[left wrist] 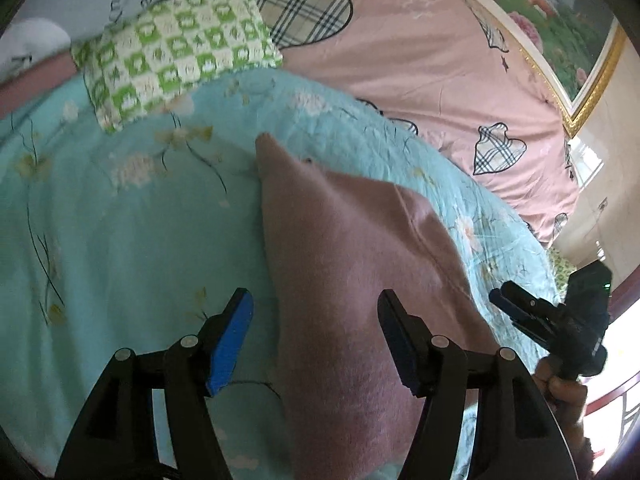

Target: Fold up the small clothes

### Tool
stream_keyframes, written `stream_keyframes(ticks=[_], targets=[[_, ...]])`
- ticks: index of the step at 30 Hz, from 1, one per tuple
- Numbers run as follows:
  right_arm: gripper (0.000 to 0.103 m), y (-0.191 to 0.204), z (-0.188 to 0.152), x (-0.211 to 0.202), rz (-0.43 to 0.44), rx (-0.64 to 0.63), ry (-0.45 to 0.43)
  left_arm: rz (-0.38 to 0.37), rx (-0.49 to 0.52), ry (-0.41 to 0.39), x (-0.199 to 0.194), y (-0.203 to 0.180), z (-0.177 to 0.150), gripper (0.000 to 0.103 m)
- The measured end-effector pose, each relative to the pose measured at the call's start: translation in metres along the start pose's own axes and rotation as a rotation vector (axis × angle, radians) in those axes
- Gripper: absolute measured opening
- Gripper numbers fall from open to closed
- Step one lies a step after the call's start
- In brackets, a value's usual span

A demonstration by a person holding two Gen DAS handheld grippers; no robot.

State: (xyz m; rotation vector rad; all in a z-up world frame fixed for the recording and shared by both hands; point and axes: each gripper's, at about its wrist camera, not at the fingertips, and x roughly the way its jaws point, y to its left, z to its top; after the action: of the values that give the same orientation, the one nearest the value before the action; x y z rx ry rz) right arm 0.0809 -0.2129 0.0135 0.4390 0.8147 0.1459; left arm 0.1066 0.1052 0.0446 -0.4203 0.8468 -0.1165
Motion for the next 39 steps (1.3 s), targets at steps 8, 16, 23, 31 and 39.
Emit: stream_keyframes(ticks=[8,16,23,31,39], targets=[[0.03,0.011,-0.003,0.041,-0.088,-0.063,0.128,0.089,0.029,0.061,0.028,0.009,-0.001,0.064],[0.009,0.006,0.003,0.024,-0.033,-0.001,0.06,0.085,0.056,0.079,0.036,-0.004,0.003,0.064],[0.009,-0.019,-0.005,0.02,-0.123,0.012,0.08,0.118,0.103,0.12,0.053,-0.02,-0.007,0.066],[0.014,-0.029,-0.012,0.029,-0.076,0.071,0.086,0.098,0.076,0.111,0.051,0.0,-0.013,0.069],[0.019,0.017,0.03,0.003,-0.052,-0.028,-0.012,-0.039,0.109,0.025,0.021,-0.023,0.021,0.067]])
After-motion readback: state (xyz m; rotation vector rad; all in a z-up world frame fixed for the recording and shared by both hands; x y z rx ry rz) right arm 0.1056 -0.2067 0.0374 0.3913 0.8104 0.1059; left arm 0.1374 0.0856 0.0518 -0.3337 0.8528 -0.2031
